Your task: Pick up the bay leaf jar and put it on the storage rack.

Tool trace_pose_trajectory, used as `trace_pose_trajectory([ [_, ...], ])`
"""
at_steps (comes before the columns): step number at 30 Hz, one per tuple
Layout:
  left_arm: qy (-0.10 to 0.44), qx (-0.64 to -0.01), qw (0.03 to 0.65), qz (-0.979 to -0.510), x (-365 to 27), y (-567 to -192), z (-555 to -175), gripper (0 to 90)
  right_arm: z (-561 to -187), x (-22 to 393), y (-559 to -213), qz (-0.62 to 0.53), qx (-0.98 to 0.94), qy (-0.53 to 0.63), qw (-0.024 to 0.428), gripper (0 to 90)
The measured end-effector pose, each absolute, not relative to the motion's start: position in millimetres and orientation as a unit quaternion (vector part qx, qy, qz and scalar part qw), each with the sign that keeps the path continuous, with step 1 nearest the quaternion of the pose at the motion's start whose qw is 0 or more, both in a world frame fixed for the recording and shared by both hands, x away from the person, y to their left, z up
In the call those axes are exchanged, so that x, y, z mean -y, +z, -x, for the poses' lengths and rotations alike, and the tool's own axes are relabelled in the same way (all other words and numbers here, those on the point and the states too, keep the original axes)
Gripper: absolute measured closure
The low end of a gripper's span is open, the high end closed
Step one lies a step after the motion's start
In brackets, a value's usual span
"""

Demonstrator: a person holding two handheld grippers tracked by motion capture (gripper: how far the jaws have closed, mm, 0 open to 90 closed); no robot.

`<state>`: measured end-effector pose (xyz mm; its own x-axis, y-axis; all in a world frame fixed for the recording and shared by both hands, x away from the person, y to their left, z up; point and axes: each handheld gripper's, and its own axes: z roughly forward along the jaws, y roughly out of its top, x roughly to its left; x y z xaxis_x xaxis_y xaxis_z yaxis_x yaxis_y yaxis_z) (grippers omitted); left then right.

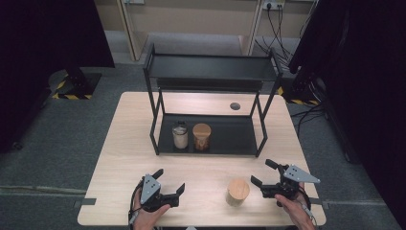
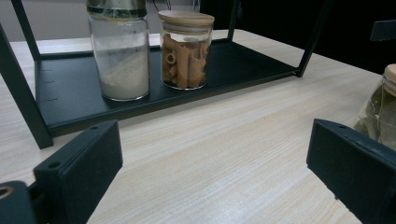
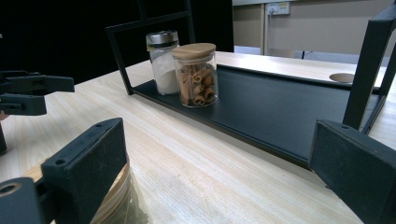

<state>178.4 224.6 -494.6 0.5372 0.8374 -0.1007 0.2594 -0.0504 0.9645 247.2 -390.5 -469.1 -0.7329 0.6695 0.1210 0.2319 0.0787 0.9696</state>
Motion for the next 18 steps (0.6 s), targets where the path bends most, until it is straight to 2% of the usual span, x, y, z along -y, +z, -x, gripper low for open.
trace_pose_trajectory([
  [18,0.267,-0.403,0.558,-0.675,-224,-494,-175,2.9,-235,390,-468,-0.305,-0.714,0.604,0.181,4.5],
])
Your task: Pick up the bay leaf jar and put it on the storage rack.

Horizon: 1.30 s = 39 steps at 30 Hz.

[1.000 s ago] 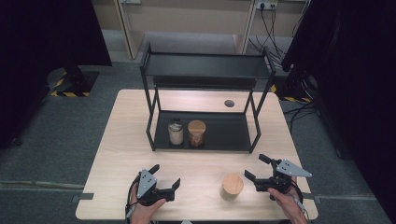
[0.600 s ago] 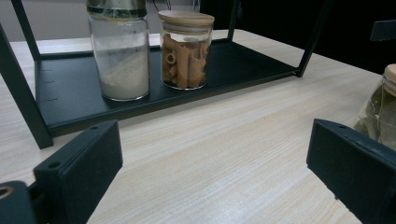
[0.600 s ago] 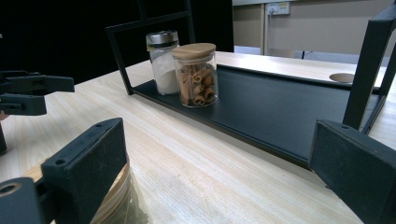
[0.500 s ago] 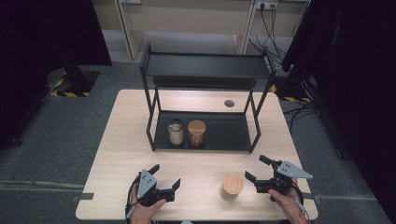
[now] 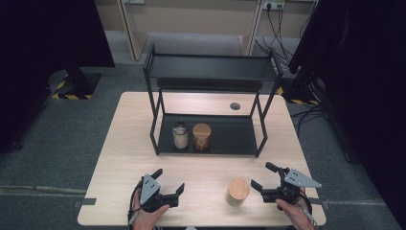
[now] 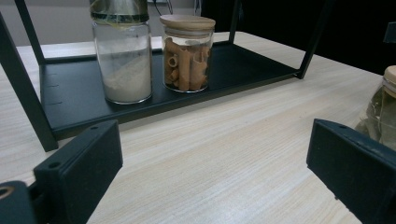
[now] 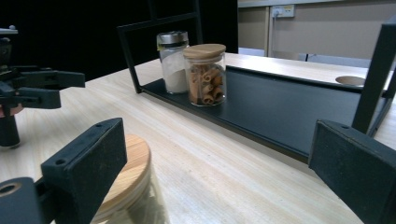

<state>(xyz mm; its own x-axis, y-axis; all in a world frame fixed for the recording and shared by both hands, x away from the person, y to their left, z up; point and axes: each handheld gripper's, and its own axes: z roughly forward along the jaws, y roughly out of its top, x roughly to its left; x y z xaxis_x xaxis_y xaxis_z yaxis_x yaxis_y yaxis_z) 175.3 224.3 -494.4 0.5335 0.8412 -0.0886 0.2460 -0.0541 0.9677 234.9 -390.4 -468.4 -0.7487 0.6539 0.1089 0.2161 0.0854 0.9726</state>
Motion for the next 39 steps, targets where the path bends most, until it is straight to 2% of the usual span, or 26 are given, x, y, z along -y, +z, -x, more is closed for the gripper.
trace_pose_trajectory([
  [23,0.266,-0.404,0.557,-0.675,-223,-495,-175,2.9,-223,370,-470,-0.263,-0.742,0.598,0.149,4.4],
  [39,0.265,-0.402,0.558,-0.676,-223,-495,-174,2.9,-223,353,-471,-0.246,-0.766,0.576,0.146,5.4],
])
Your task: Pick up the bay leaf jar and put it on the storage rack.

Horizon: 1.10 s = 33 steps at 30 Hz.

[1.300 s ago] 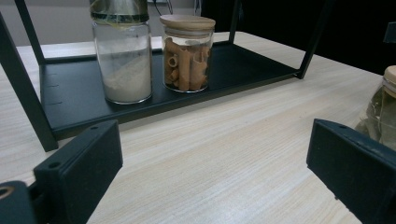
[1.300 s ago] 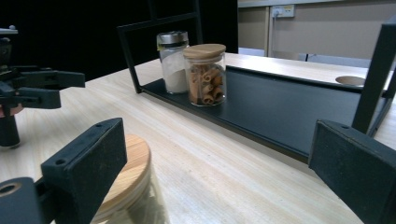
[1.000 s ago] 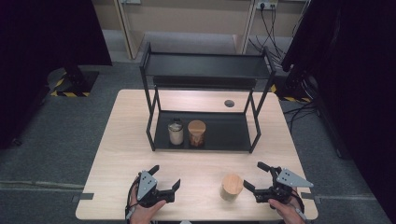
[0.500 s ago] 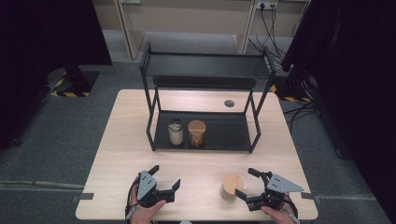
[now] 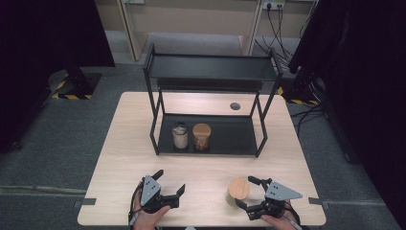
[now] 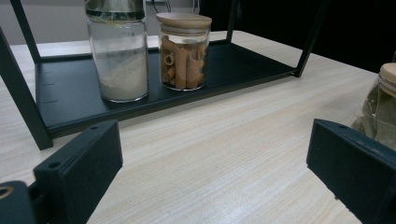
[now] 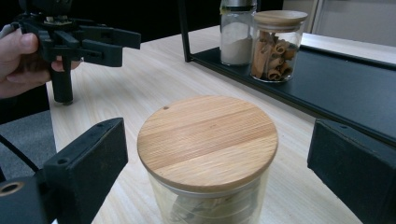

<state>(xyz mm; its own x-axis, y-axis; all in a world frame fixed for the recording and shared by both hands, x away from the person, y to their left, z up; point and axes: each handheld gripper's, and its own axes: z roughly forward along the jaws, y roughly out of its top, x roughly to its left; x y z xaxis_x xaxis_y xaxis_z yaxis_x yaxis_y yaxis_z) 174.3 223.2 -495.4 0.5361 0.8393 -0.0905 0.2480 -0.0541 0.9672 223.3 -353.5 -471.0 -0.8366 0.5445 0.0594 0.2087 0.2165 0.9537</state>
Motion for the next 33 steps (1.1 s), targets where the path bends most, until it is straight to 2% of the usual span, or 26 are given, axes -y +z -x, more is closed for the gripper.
trace_pose_trajectory([
  [9,0.265,-0.403,0.560,-0.674,-224,-496,-174,2.9,-222,342,-471,-0.240,-0.779,0.559,0.151,10.2],
  [16,0.264,-0.402,0.561,-0.674,-224,-496,-174,2.9,-226,341,-472,-0.246,-0.784,0.551,0.145,17.1],
  [20,0.264,-0.401,0.562,-0.674,-224,-496,-174,2.9,-227,339,-472,-0.250,-0.788,0.544,0.144,24.0],
  [33,0.263,-0.399,0.562,-0.675,-225,-496,-175,2.9,-222,337,-468,-0.253,-0.775,0.555,0.165,25.4],
])
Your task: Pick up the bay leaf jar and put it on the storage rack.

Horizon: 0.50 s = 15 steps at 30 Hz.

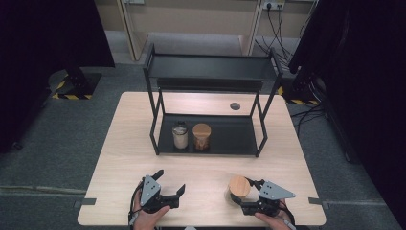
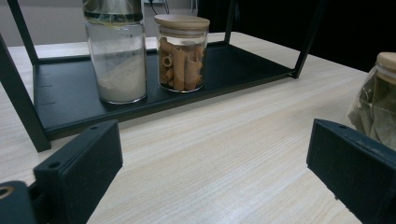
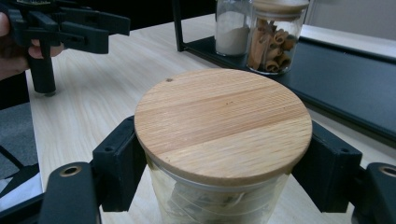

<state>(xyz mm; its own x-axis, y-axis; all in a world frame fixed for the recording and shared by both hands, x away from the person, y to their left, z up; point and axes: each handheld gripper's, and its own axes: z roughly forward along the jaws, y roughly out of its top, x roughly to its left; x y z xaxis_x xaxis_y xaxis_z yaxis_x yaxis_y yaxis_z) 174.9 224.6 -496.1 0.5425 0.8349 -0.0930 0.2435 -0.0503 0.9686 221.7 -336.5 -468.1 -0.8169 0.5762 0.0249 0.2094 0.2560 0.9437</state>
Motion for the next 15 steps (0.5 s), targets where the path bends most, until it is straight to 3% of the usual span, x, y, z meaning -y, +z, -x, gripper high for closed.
trace_pose_trajectory([
  [15,0.265,-0.401,0.561,-0.674,-224,-496,-175,2.9,-235,328,-456,-0.264,-0.769,0.554,0.179,25.4],
])
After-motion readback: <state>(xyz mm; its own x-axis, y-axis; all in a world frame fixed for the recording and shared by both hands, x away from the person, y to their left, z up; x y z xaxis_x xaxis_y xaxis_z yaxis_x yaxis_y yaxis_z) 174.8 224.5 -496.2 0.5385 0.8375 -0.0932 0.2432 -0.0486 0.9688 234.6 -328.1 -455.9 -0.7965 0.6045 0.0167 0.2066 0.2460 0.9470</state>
